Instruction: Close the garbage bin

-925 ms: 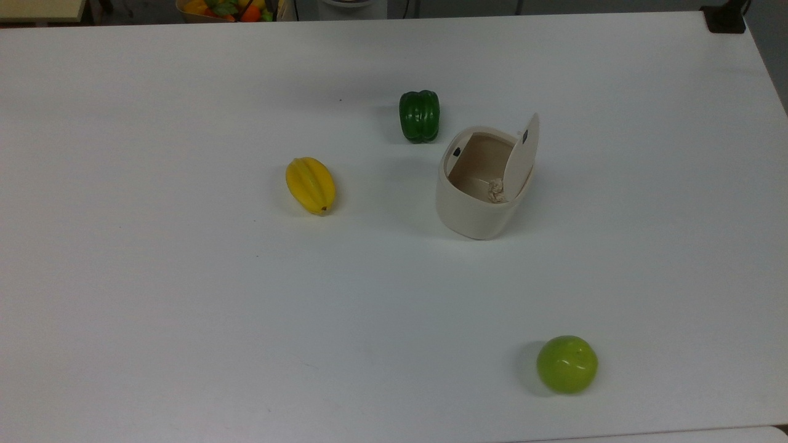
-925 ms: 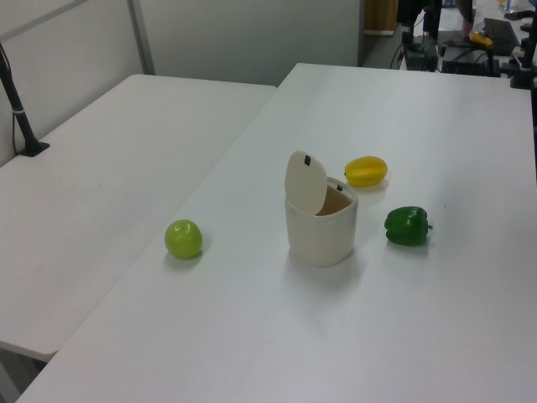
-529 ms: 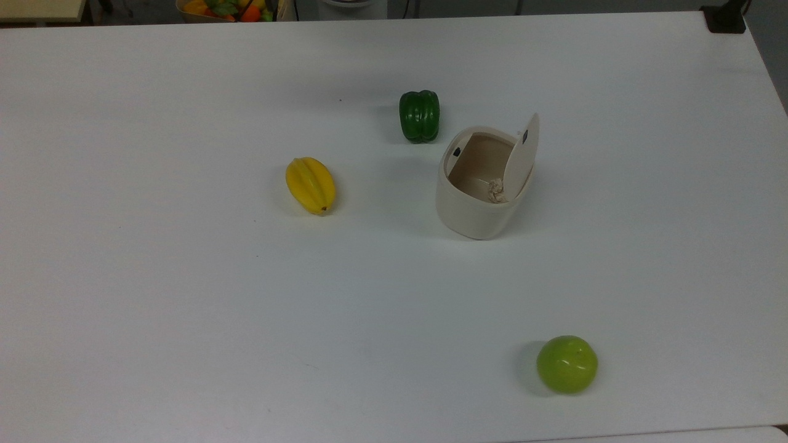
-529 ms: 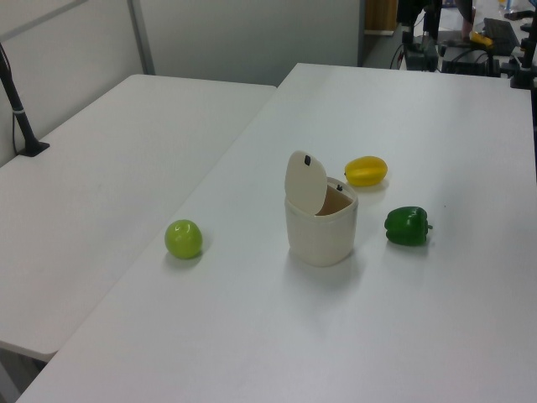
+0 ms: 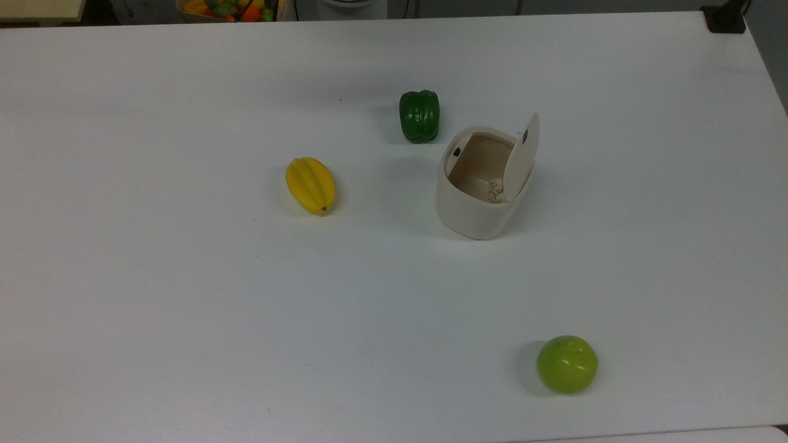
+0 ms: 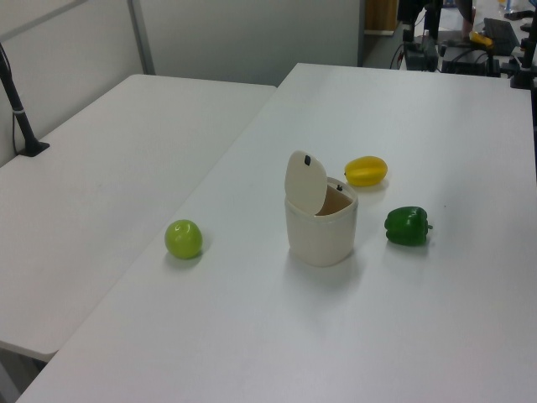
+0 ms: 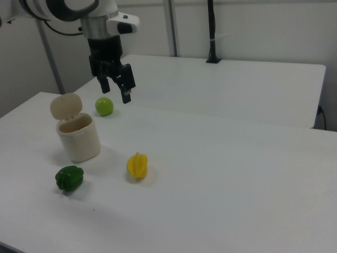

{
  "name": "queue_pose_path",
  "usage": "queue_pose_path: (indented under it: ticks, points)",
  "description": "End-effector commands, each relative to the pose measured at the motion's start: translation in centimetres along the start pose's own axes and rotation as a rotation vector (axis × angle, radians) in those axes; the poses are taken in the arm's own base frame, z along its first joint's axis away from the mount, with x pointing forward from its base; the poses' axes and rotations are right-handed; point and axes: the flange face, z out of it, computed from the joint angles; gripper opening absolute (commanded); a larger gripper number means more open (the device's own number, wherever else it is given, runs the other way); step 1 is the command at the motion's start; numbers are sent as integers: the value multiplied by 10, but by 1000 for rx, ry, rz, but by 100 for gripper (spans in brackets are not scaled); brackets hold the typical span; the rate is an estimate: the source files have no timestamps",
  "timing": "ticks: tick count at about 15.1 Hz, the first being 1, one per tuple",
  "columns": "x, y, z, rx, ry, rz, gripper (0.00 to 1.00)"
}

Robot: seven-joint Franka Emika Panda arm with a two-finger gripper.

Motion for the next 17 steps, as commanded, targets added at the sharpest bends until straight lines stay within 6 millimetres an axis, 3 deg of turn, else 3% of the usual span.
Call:
queue_pose_path:
  ticks: [1, 17]
  points:
    - [-16, 17, -16, 1, 0, 23, 100]
    - [-10, 2, -2, 19, -23, 7, 100]
